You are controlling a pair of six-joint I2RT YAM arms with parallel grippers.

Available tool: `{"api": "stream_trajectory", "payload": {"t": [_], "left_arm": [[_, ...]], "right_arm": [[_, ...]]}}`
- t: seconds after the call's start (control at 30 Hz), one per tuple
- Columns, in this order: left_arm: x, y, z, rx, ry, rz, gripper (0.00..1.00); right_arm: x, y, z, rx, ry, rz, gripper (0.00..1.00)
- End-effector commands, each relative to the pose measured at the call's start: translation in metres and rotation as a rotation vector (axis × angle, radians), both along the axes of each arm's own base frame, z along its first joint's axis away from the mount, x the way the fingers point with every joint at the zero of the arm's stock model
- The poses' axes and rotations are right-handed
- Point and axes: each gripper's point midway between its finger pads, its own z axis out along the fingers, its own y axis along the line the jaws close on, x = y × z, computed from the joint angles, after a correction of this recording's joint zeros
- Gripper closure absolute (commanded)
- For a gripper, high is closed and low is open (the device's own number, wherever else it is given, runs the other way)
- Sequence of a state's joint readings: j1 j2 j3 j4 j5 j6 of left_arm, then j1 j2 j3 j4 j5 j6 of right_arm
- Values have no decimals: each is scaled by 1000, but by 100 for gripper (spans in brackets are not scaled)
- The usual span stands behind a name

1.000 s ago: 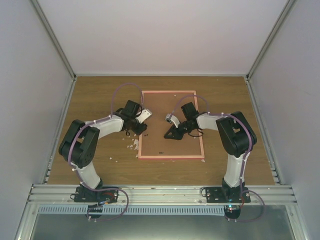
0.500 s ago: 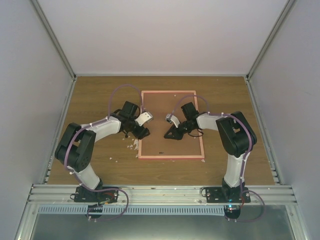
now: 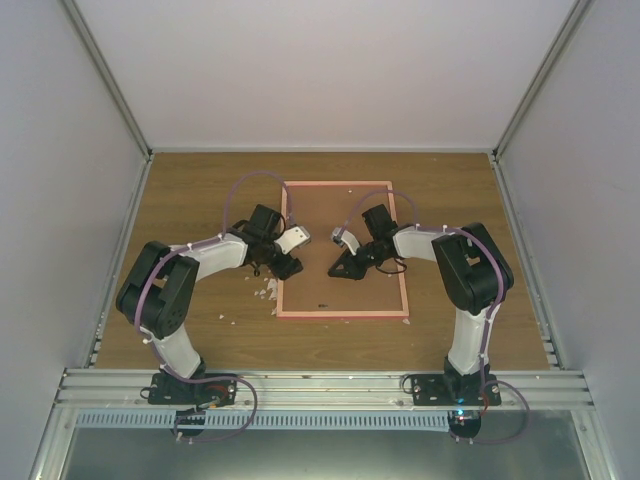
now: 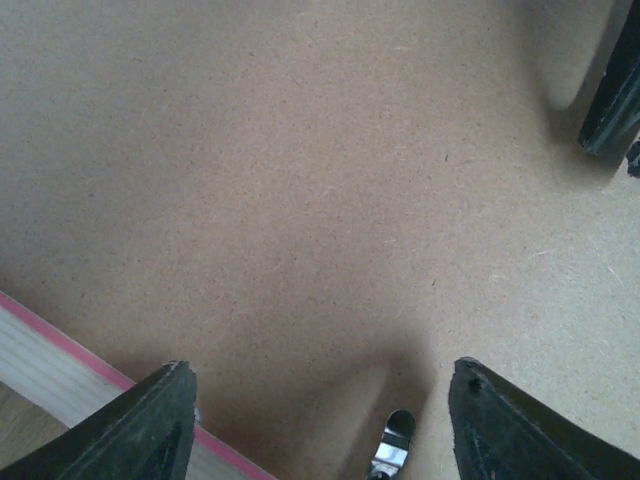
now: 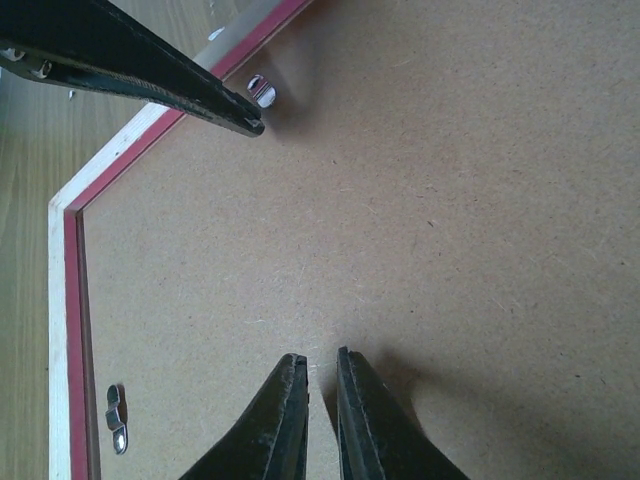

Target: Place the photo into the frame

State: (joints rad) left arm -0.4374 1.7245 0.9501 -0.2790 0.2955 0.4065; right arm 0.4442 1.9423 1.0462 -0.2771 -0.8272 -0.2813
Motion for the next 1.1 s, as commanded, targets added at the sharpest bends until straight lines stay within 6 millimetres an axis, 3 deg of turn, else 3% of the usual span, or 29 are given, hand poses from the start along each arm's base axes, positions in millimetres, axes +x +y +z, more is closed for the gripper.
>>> {"api": "stream_trajectory", "payload": {"t": [0.0, 0.07, 0.3, 0.63, 0.83, 0.9, 1.07], "left_arm": [[-7, 20, -24, 92, 38, 22, 26], [-6, 24, -26, 118, 16, 18, 25], [3, 44, -33, 217, -31, 69, 34], [13, 53, -17, 197, -52, 139, 47], [-3, 30, 6, 56, -58, 36, 28], [-10, 24, 11, 23, -54, 5, 26], [-7, 33, -1, 103, -62, 18, 26]], "right_arm": [[-8, -16, -31, -133, 35, -33, 89], [-8, -16, -32, -137, 35, -34, 89], [-8, -19, -34, -153, 22, -35, 89], [-11, -25, -41, -188, 13, -36, 92], [-10, -26, -41, -190, 12, -37, 92], [-10, -26, -41, -191, 10, -38, 92], [-9, -25, -40, -188, 8, -41, 92]]}}
